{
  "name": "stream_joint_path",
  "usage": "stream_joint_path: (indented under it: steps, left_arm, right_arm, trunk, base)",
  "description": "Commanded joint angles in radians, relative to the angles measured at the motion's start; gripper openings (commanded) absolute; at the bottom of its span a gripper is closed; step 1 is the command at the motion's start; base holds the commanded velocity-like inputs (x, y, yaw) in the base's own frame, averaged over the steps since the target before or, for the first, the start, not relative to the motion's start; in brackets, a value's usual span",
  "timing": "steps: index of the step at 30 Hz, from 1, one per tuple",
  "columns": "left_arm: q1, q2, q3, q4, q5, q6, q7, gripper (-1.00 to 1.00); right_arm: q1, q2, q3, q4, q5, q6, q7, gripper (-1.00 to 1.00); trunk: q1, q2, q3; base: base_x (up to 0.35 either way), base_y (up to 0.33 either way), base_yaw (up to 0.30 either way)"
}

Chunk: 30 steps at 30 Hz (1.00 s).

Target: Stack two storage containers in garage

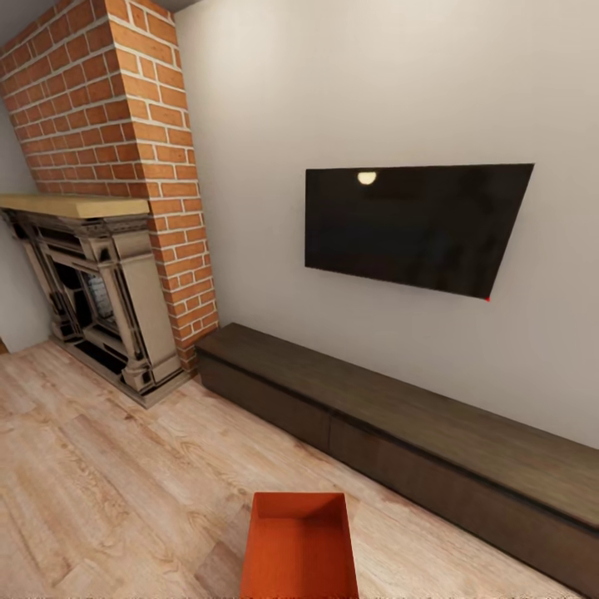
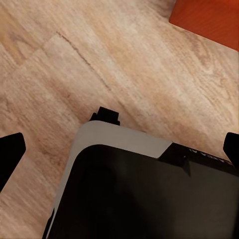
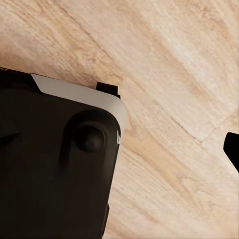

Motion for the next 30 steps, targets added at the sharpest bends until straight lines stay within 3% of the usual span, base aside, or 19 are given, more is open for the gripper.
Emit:
stream_joint_path:
  steps: [1,30]
  left_arm:
    - [-0.001,0.0,0.003,0.001,0.002,-0.003,0.001,1.0]
    - [-0.001,0.0,0.002,0.001,0.002,-0.003,0.001,1.0]
  right_arm:
    - [-0.002,0.0,0.003,0.003,0.01,-0.005,-0.004,1.0]
    - [-0.002,0.003,0.003,0.003,0.01,-0.002,-0.004,1.0]
  trunk:
    - [0.0,-0.001,-0.003]
    - [0.0,-0.001,-0.046]
  base:
    - [0.0,0.0,0.0]
    - [0.0,0.0,0.0]
